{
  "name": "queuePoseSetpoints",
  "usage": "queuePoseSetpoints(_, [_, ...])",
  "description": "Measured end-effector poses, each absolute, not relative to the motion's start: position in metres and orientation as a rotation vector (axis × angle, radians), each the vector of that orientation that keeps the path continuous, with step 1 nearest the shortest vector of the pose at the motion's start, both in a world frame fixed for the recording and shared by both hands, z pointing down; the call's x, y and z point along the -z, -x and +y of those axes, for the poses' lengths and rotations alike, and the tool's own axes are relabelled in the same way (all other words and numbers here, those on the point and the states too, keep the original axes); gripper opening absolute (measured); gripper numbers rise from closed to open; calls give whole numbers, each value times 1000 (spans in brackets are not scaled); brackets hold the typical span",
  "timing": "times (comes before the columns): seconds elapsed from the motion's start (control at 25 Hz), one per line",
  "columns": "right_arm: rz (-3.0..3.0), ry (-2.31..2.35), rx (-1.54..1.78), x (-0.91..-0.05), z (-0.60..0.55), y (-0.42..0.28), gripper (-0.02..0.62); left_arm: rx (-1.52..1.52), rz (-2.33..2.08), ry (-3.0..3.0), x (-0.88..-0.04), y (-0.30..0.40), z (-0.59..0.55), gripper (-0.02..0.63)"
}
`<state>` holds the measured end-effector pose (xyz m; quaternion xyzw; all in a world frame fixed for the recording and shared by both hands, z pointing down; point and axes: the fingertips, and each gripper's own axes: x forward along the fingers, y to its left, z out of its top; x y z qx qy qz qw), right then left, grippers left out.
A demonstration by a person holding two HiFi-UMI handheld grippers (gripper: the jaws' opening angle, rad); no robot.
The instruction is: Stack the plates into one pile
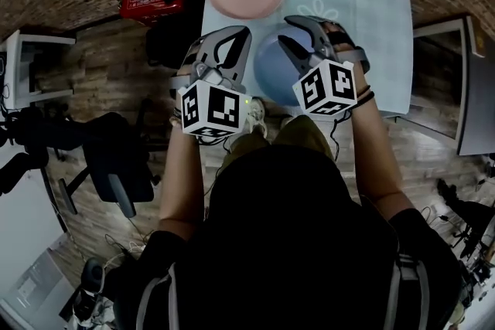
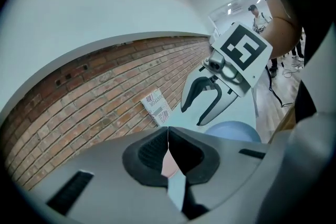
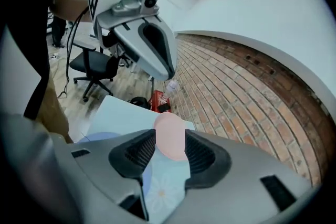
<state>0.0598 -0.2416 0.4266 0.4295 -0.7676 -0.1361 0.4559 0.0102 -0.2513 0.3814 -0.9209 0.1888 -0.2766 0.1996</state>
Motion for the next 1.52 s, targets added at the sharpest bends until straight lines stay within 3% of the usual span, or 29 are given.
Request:
queuePoseSetpoints(0.52, [-2006, -1140, 434, -381, -139, -122, 186, 745, 611, 2553, -363, -79, -155, 23])
queuePoseSetpoints(1.08, [-2115, -1225, 578, -331, -70, -132, 48, 741, 806, 2502, -344, -79, -87, 23])
queuePoseSetpoints(1.52, [-2249, -1197, 612, -316, -31, -115, 35, 724, 881, 2474, -330, -73, -54, 23])
